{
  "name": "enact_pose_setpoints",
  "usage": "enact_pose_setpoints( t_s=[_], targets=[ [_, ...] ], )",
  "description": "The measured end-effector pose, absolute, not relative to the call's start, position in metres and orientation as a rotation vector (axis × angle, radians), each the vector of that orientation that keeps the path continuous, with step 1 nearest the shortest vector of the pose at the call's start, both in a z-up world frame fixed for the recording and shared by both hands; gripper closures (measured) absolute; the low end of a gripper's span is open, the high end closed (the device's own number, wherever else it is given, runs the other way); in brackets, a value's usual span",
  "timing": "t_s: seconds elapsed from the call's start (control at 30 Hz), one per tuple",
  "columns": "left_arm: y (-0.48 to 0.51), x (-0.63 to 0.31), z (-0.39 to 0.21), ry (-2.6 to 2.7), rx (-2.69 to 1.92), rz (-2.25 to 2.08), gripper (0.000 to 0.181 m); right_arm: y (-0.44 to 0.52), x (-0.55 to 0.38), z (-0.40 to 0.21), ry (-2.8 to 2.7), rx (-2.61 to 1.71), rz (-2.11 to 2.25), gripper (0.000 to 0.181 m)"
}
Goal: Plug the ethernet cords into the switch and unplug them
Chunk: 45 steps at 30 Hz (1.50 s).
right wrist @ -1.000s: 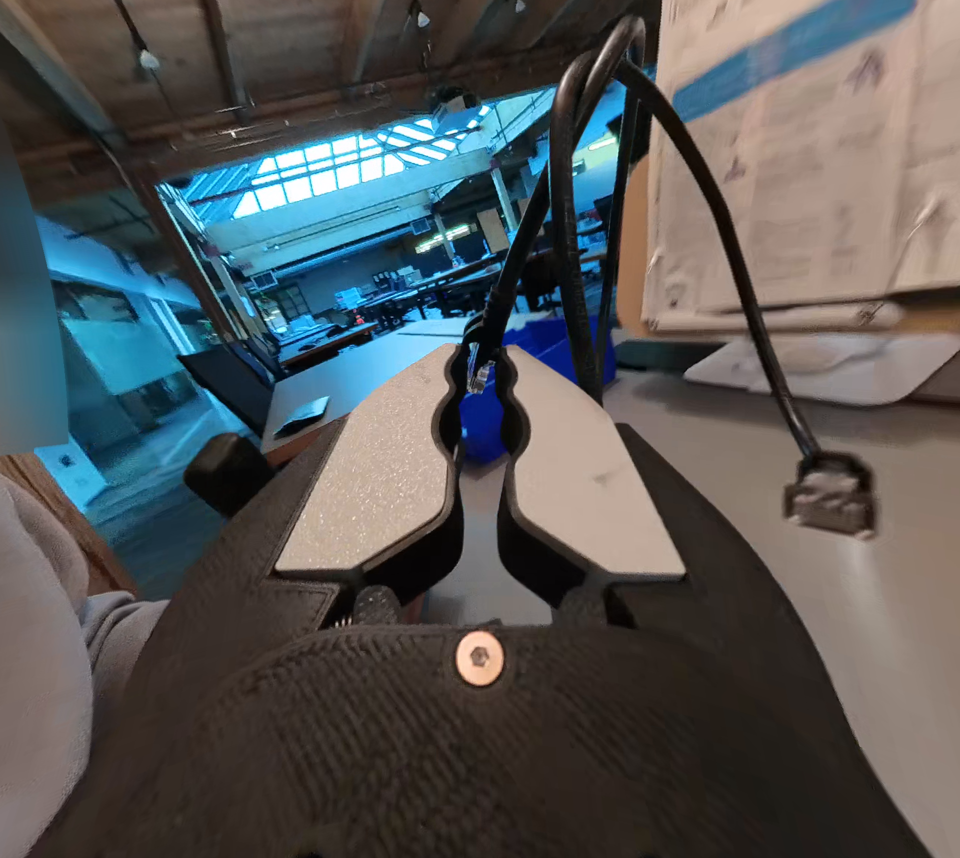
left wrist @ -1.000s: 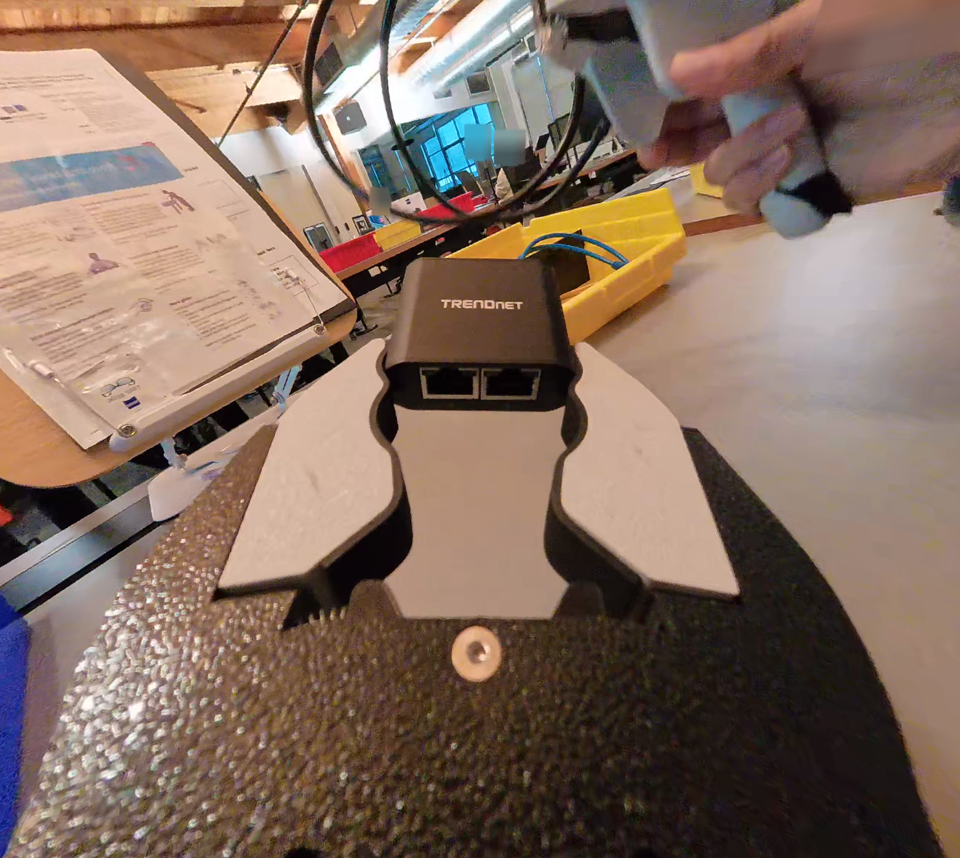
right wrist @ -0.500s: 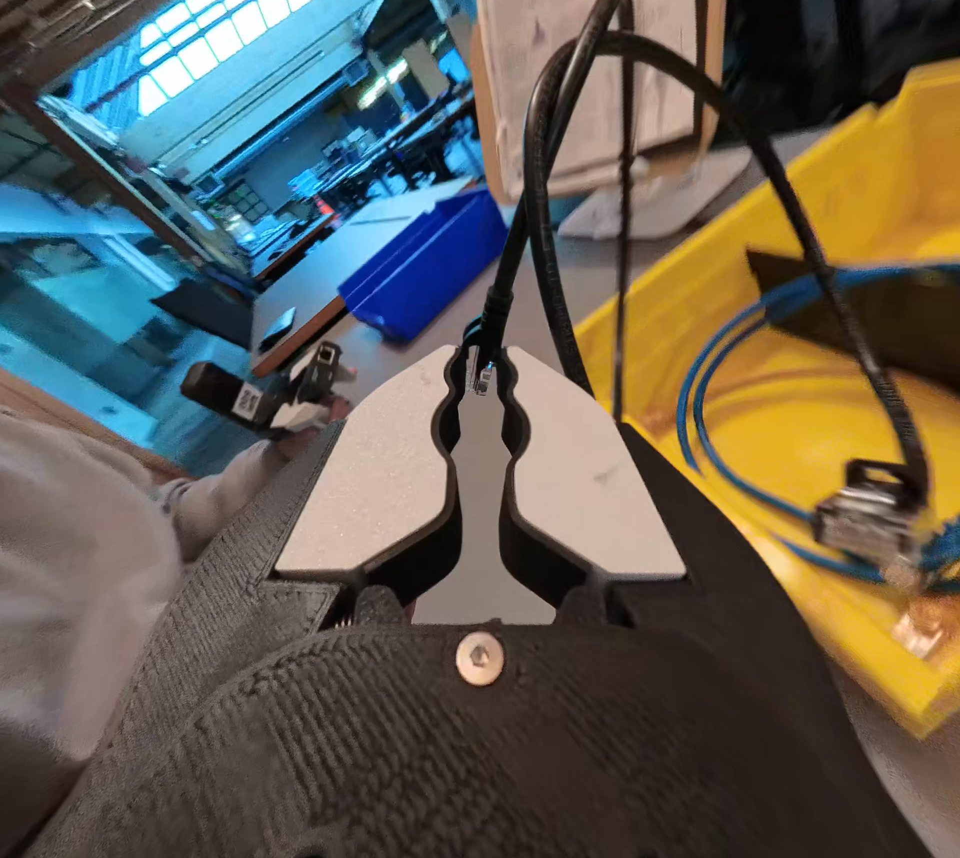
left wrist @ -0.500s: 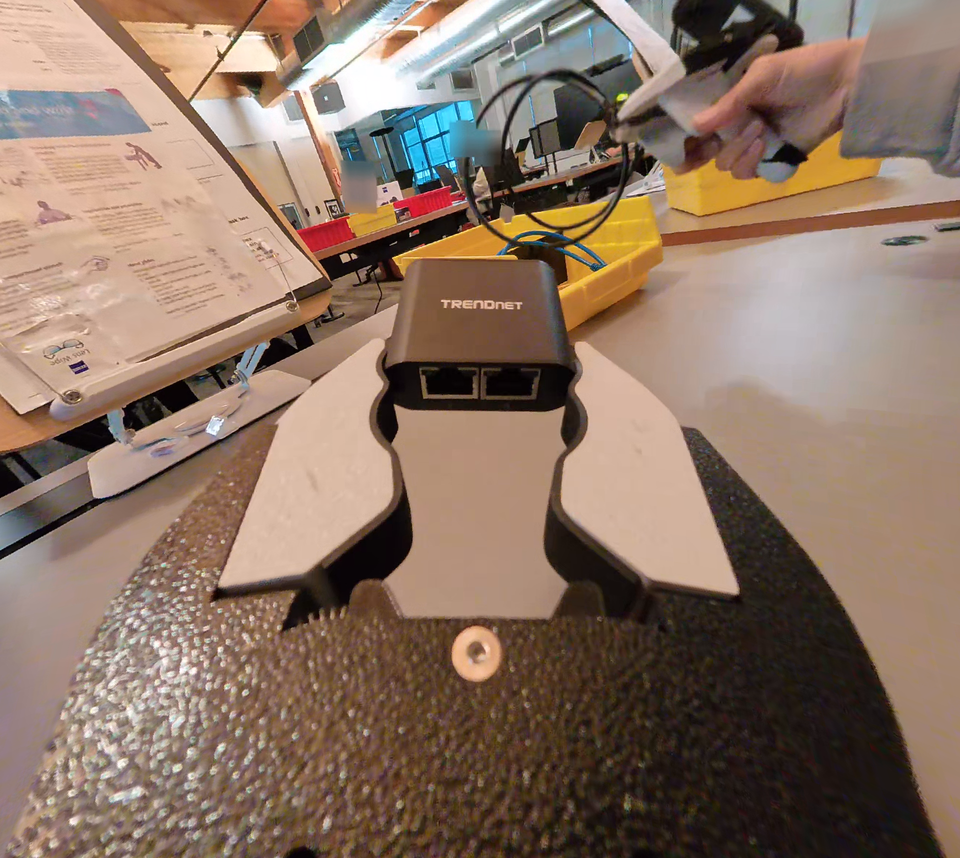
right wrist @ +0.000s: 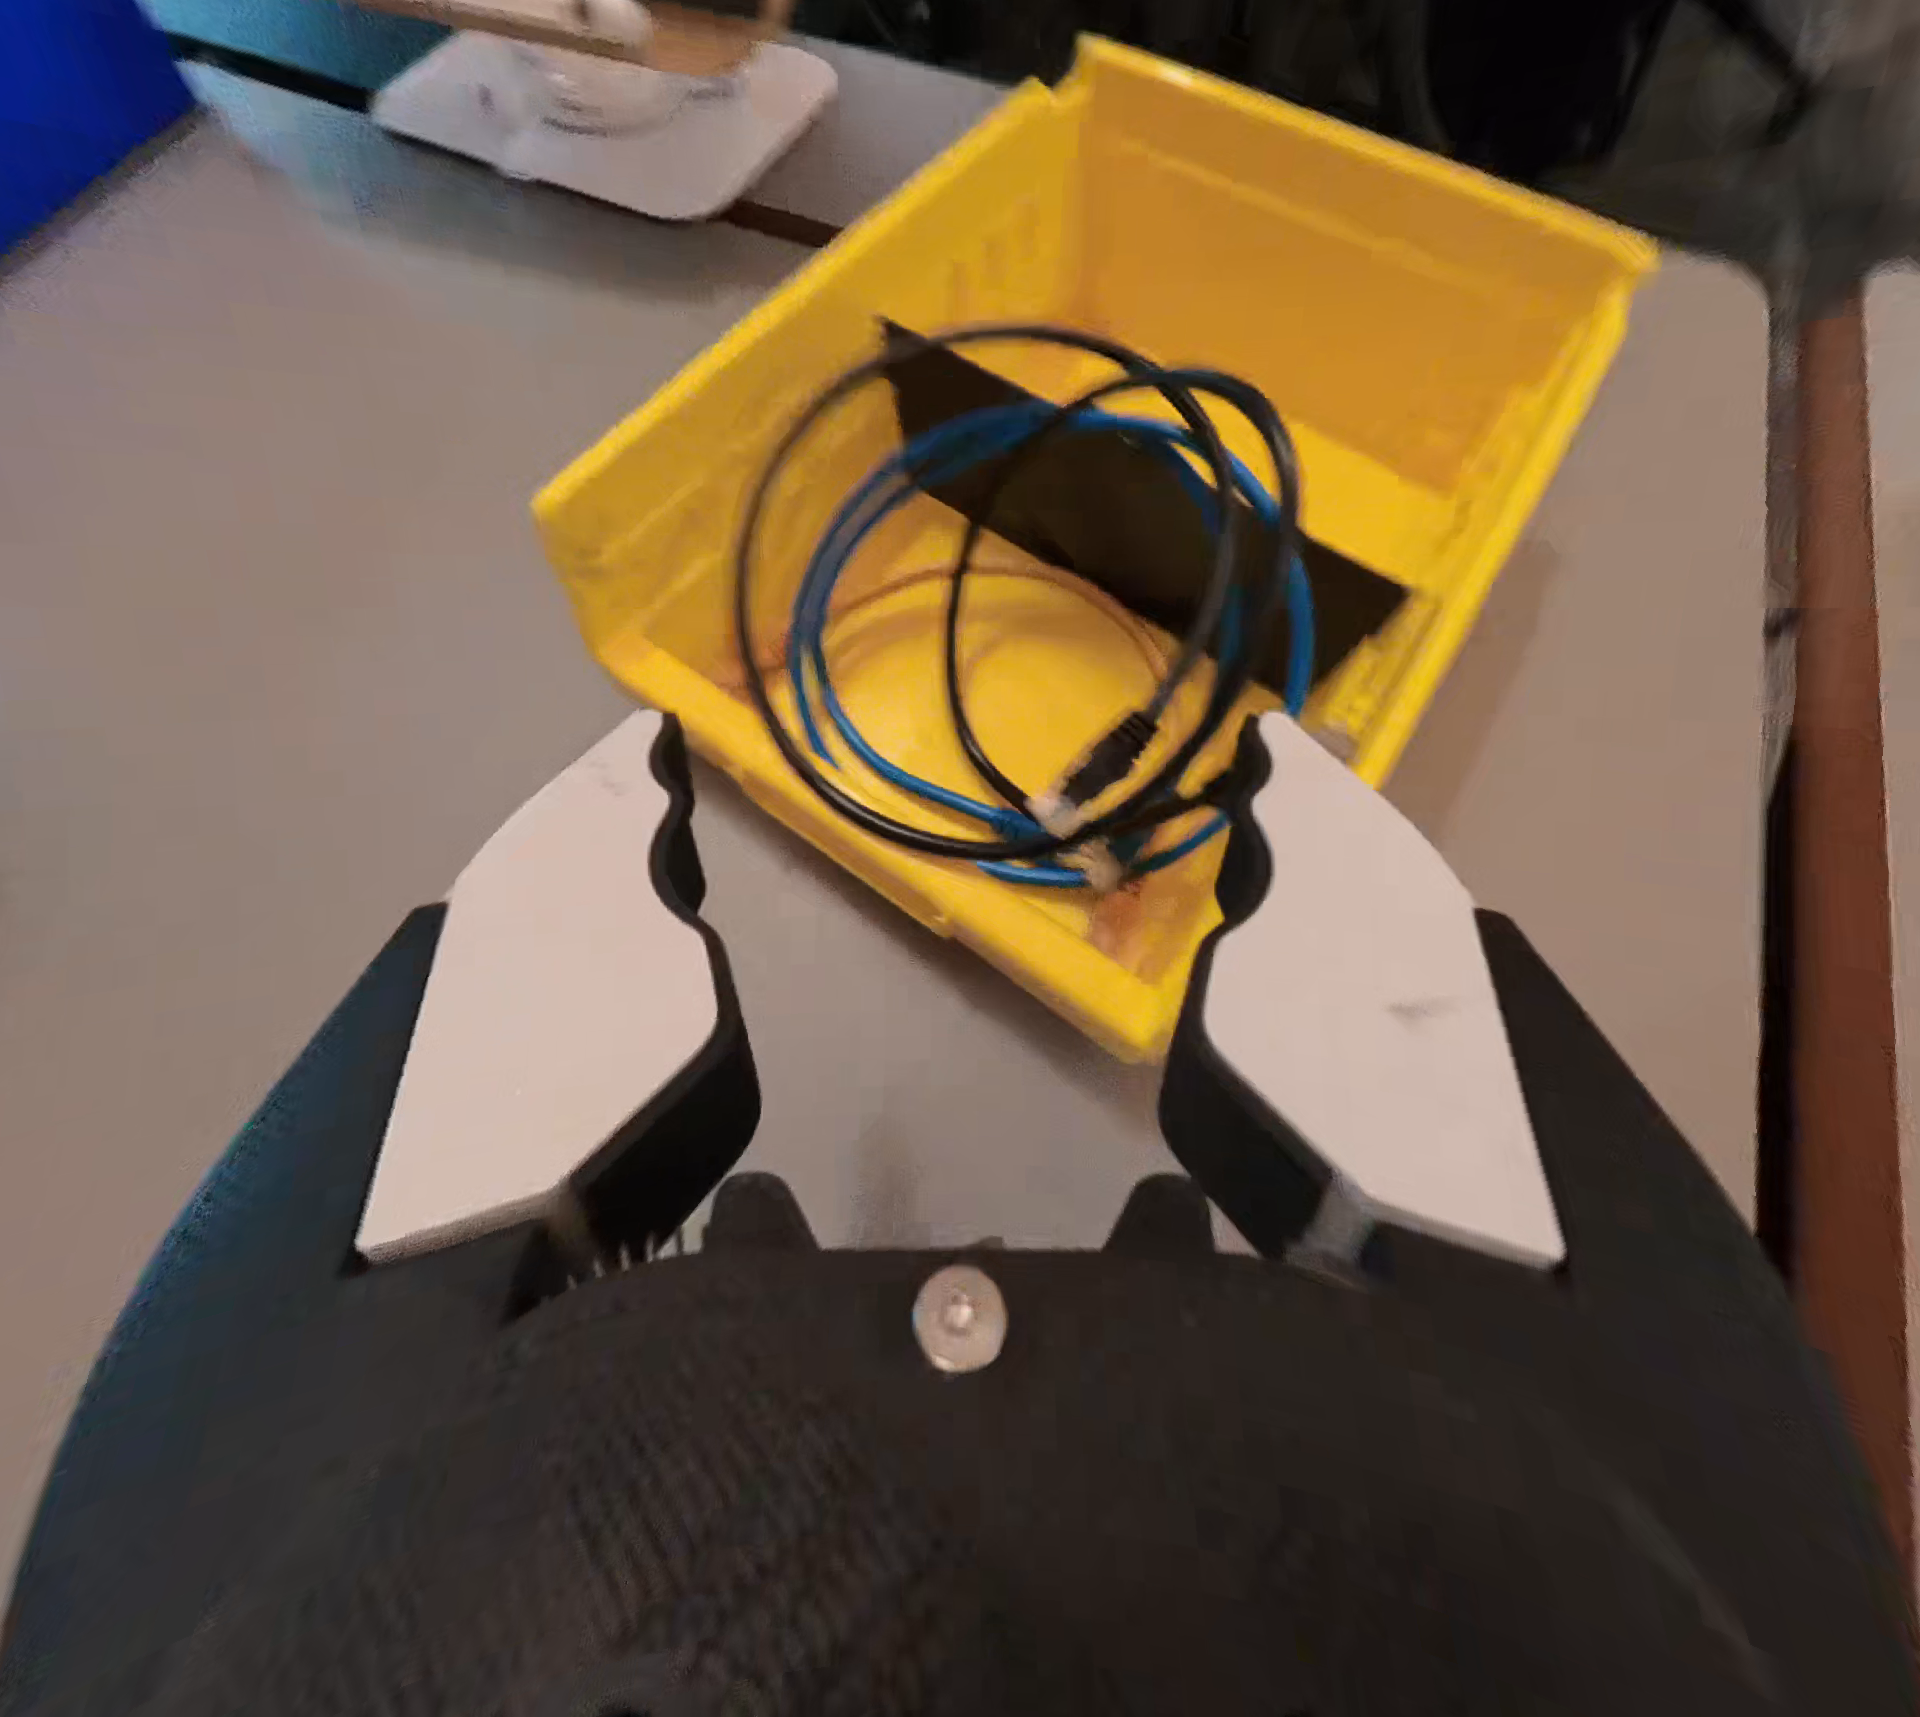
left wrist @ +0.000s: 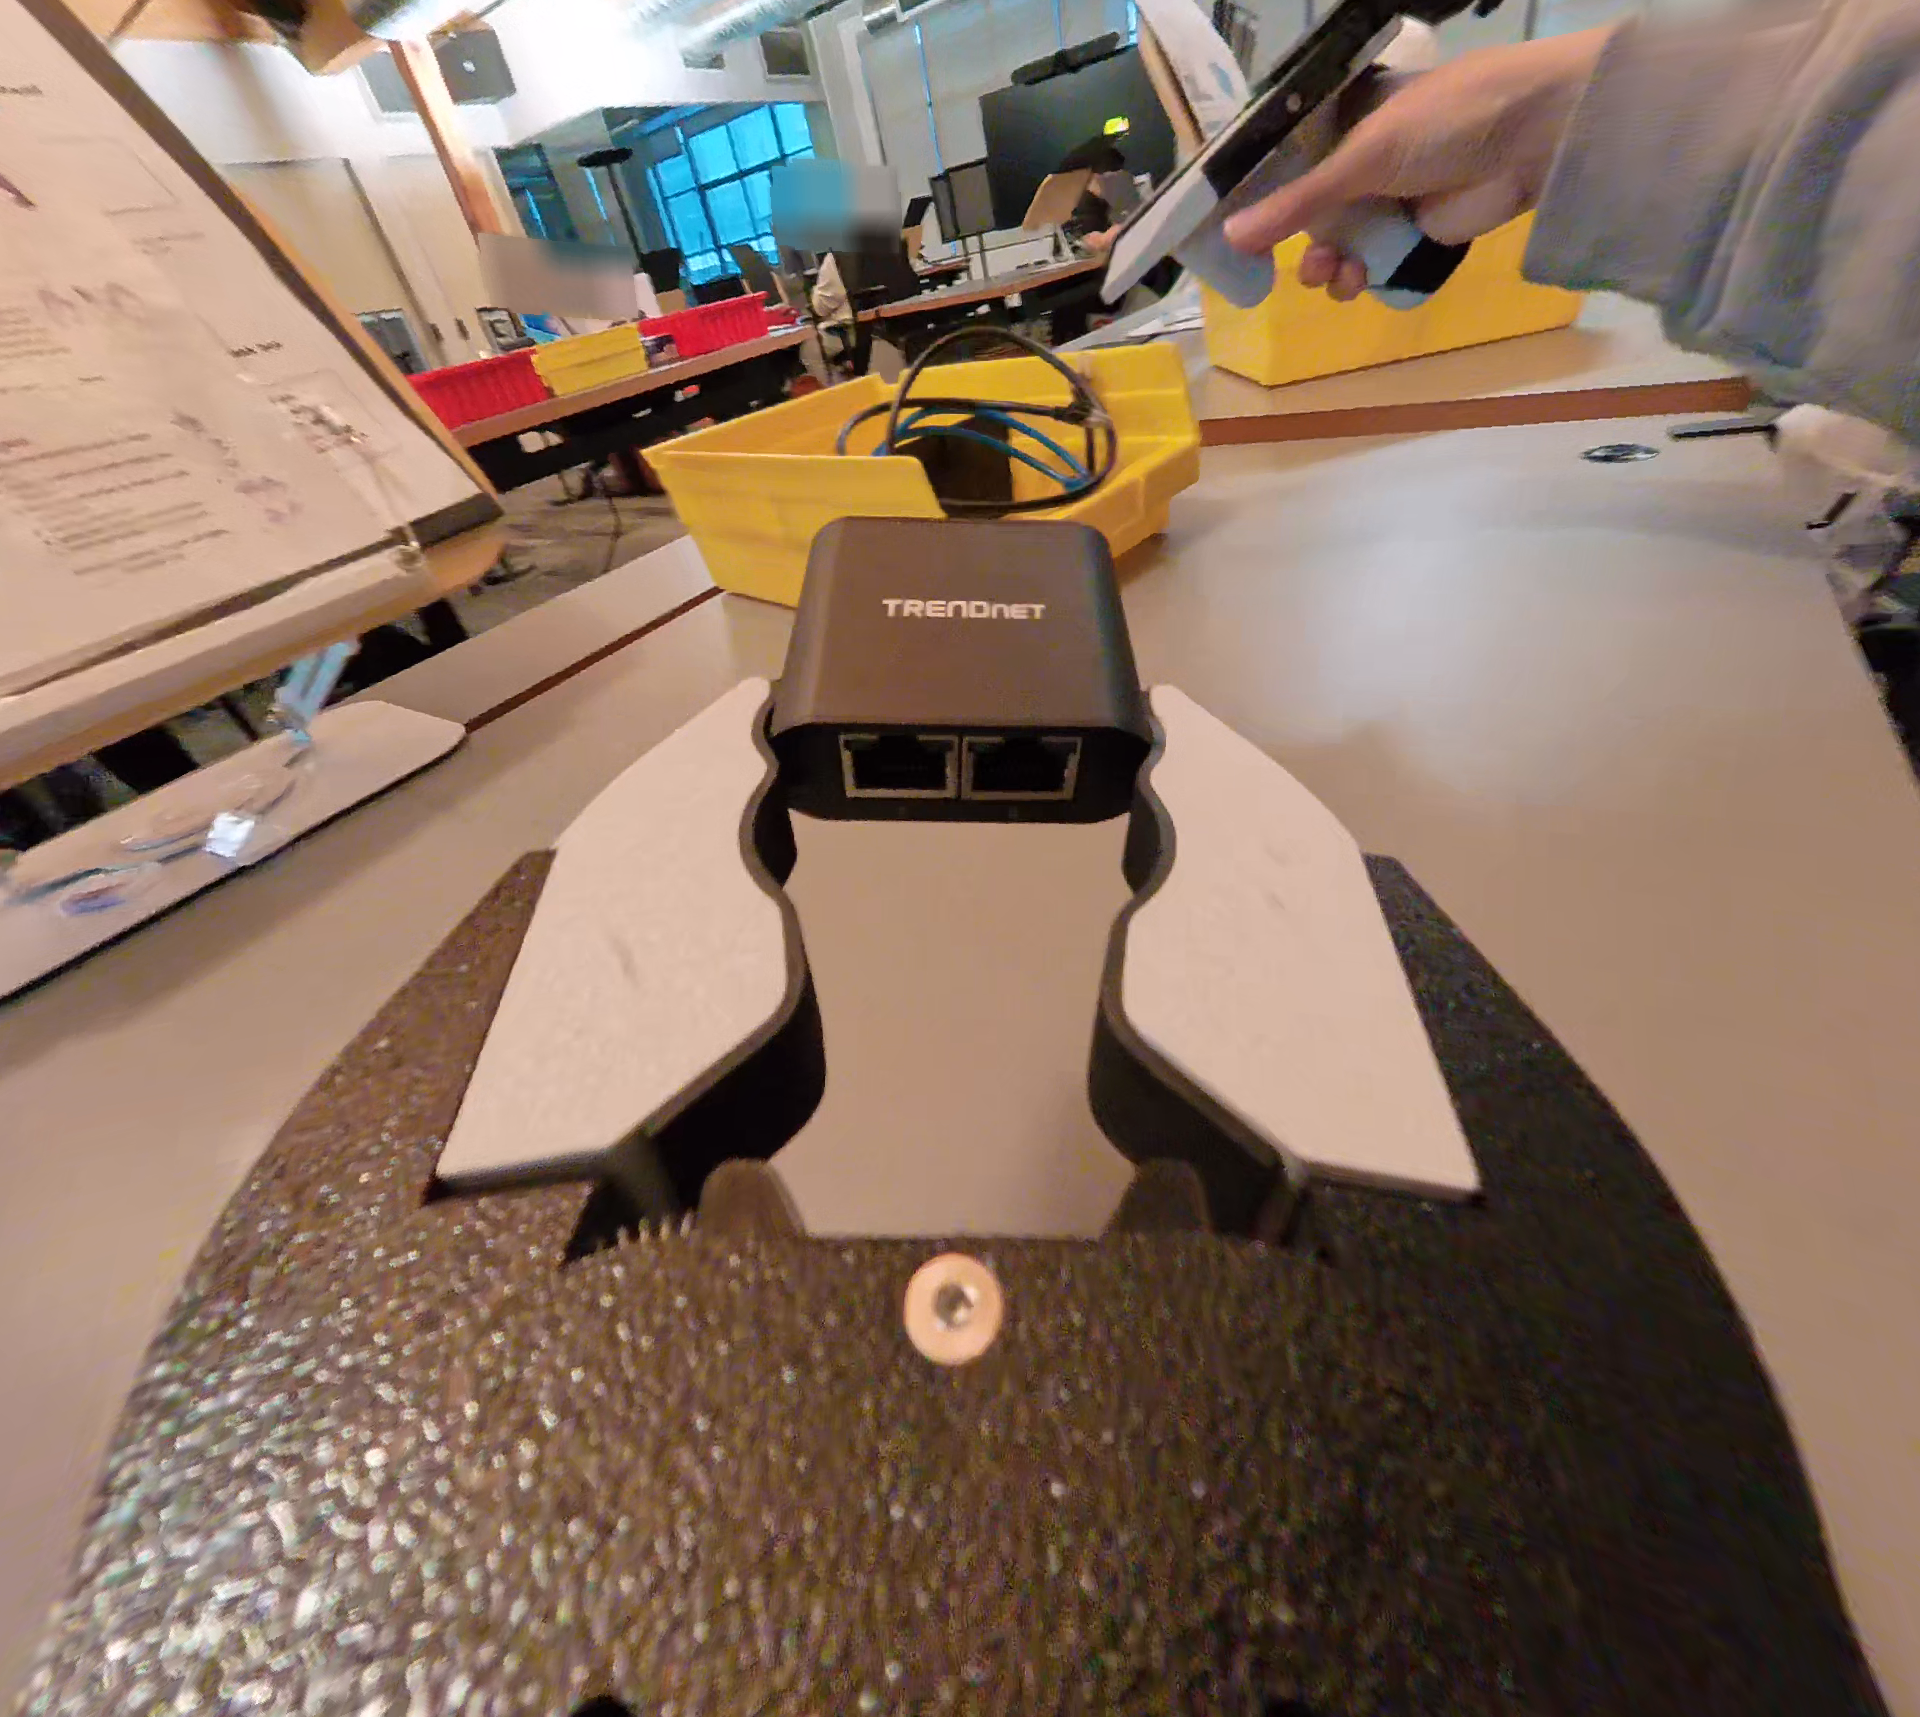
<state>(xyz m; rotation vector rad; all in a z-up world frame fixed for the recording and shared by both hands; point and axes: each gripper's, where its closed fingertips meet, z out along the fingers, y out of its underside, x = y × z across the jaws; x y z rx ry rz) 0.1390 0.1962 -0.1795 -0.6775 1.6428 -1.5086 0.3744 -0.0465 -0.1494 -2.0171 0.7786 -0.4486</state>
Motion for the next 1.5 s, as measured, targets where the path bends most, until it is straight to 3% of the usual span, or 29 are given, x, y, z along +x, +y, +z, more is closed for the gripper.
enact_pose_setpoints(
  t_s=[0.13, 0.27, 0.47, 0.73, 1.13, 1.23, 1.33, 1.5],
  targets=[
    [0.187, 0.127, -0.175, 1.707, -0.686, -1.757, 0.12, 0.046, 0.258, -0.143, 0.166, -1.967, -0.073, 0.084],
    [0.182, 0.112, -0.171, 1.769, -0.669, -1.985, 0.12, 0.121, 0.15, -0.138, -0.206, -1.716, 0.214, 0.096],
    [0.175, 0.097, -0.182, 1.953, -0.587, -1.967, 0.12, 0.174, 0.091, -0.147, -0.408, -1.642, 0.37, 0.103],
    [0.176, 0.092, -0.176, 1.927, -0.544, -2.01, 0.12, 0.185, 0.089, -0.157, -0.412, -1.674, 0.365, 0.123],
    [0.194, 0.095, -0.166, 1.799, -0.574, -2.051, 0.119, 0.198, 0.091, -0.166, -0.36, -1.762, 0.289, 0.123],
    [0.205, 0.106, -0.161, 1.678, -0.658, -2.017, 0.092, 0.194, 0.101, -0.158, -0.361, -1.766, 0.22, 0.123],
    [0.211, 0.111, -0.164, 1.66, -0.693, -1.969, 0.091, 0.178, 0.141, -0.139, -0.309, -1.804, 0.032, 0.123],
    [0.206, 0.113, -0.172, 1.719, -0.687, -1.891, 0.094, 0.114, 0.3, -0.1, -0.012, -1.982, -0.472, 0.123]
  ],
)
